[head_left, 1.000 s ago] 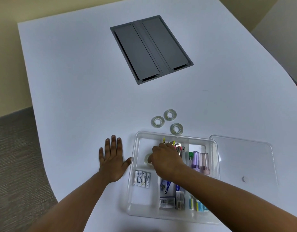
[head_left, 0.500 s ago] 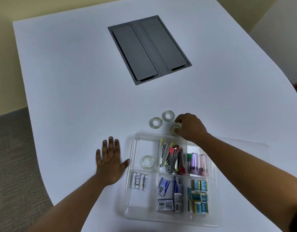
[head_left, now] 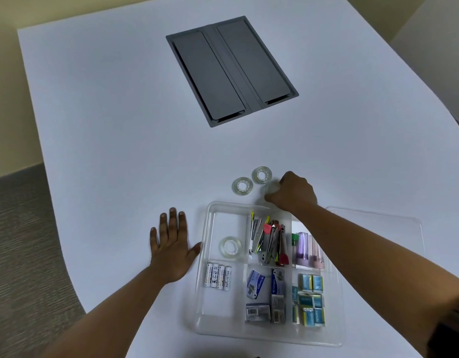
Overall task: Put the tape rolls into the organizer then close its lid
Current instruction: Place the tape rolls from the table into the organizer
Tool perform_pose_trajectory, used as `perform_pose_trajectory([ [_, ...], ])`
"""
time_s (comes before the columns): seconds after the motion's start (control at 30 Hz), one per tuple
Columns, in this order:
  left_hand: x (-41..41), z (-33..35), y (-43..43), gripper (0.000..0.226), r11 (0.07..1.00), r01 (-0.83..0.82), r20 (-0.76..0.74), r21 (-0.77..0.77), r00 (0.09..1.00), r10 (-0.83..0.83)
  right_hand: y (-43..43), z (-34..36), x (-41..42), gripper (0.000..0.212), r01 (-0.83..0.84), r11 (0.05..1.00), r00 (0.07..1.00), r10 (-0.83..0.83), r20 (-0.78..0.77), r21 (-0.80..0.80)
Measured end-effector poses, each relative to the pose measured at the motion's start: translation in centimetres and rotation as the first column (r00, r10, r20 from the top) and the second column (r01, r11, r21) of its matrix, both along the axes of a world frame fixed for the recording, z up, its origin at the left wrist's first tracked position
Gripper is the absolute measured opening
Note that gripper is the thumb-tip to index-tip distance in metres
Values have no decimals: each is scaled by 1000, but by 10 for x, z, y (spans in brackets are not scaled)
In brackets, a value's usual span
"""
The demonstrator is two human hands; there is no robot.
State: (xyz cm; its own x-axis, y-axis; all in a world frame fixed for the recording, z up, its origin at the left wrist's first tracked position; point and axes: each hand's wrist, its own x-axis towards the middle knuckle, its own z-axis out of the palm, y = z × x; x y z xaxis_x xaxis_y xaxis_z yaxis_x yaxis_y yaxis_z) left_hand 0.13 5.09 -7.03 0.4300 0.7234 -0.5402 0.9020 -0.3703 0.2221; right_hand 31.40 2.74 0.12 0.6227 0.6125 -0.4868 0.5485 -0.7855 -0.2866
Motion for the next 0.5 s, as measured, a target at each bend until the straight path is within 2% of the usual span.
perform_pose_trajectory([
  [0.1, -1, -1, 0, 91, 1000, -2, 13, -5, 1000, 2, -5, 16, -14, 51, -24, 980, 1000, 23, 8, 199],
  [0.2, 0, -1, 0, 89, 1000, -2, 20, 2, 1000, 2, -20, 30, -39, 38, -165, 933, 985, 172, 6, 320],
  [0.37, -1, 1, 0, 88, 1000, 5, 22, 5, 1000, -5, -51, 28, -84, 25, -453, 839, 884, 466, 32, 301],
  [0.5, -1, -1, 0, 88, 1000, -2, 39, -1, 999, 2, -60, 13, -101, 23, -570, 797, 821, 561, 102, 201],
])
